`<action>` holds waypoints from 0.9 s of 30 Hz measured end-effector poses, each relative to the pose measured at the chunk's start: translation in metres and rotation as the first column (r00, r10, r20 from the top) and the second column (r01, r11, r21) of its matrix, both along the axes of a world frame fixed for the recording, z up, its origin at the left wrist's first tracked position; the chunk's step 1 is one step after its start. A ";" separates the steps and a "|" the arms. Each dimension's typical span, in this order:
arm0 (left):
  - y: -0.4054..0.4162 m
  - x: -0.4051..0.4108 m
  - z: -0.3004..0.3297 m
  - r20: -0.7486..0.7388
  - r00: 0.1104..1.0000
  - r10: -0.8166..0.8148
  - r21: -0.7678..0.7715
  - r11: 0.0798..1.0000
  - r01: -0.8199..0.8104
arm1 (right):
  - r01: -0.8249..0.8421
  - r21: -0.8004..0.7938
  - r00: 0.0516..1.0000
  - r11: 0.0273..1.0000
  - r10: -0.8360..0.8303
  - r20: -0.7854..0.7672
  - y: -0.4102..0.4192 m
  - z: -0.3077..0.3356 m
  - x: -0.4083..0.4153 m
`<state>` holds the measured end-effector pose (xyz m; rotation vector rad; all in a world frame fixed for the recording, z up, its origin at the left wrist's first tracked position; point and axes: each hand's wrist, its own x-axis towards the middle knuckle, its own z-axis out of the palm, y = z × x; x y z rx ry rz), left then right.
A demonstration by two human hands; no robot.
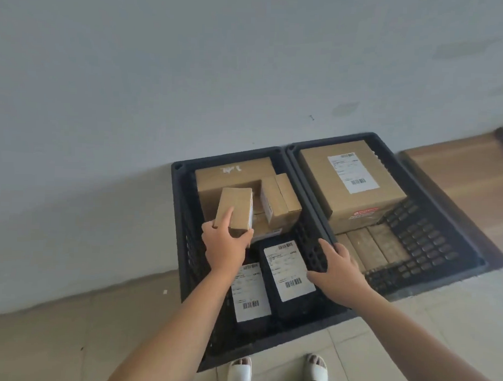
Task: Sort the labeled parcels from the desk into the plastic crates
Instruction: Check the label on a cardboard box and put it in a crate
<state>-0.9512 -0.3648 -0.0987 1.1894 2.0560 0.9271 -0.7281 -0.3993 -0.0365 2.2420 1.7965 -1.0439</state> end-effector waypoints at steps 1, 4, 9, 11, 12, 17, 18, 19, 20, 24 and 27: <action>0.010 0.005 -0.004 -0.032 0.999 -0.008 -0.012 1.000 0.008 | 0.008 0.002 0.999 1.000 -0.008 0.034 -0.001 -0.002 0.002; 0.033 0.022 -0.013 -0.083 0.996 -0.028 -0.058 0.998 0.024 | 0.012 0.012 0.996 1.000 -0.013 0.085 0.000 -0.010 0.010; 0.051 0.047 -0.017 -0.109 0.984 -0.140 -0.118 0.985 0.127 | -0.005 0.049 0.994 0.999 -0.001 0.112 0.000 -0.019 0.018; 0.053 0.049 -0.013 -0.086 0.981 -0.171 -0.136 0.978 0.158 | -0.045 0.038 0.988 0.998 0.038 0.151 0.000 -0.017 0.017; 0.053 0.047 -0.010 -0.087 0.979 -0.184 -0.145 0.975 0.171 | -0.063 0.028 0.983 0.998 0.057 0.172 -0.001 -0.016 0.016; 0.053 0.042 -0.003 -0.140 0.957 -0.254 -0.166 0.959 0.230 | -0.104 0.022 0.966 0.994 0.096 0.242 -0.002 -0.015 0.010; 0.054 0.042 -0.002 -0.131 0.957 -0.257 -0.171 0.957 0.234 | -0.110 0.021 0.963 0.994 0.102 0.248 -0.002 -0.015 0.010; 0.055 0.042 -0.002 -0.117 0.960 -0.256 -0.174 0.957 0.234 | -0.117 0.018 0.962 0.993 0.109 0.252 -0.002 -0.014 0.010; 0.056 0.042 -0.002 -0.104 0.963 -0.250 -0.175 0.957 0.230 | -0.123 0.015 0.960 0.992 0.115 0.255 -0.002 -0.014 0.011; 0.058 0.045 0.002 -0.100 0.967 -0.233 -0.189 0.959 0.211 | -0.144 0.010 0.956 0.990 0.137 0.259 -0.001 -0.011 0.012; 0.057 0.046 0.000 -0.105 0.969 -0.226 -0.190 0.961 0.203 | -0.154 0.013 0.954 0.988 0.145 0.260 -0.001 -0.010 0.013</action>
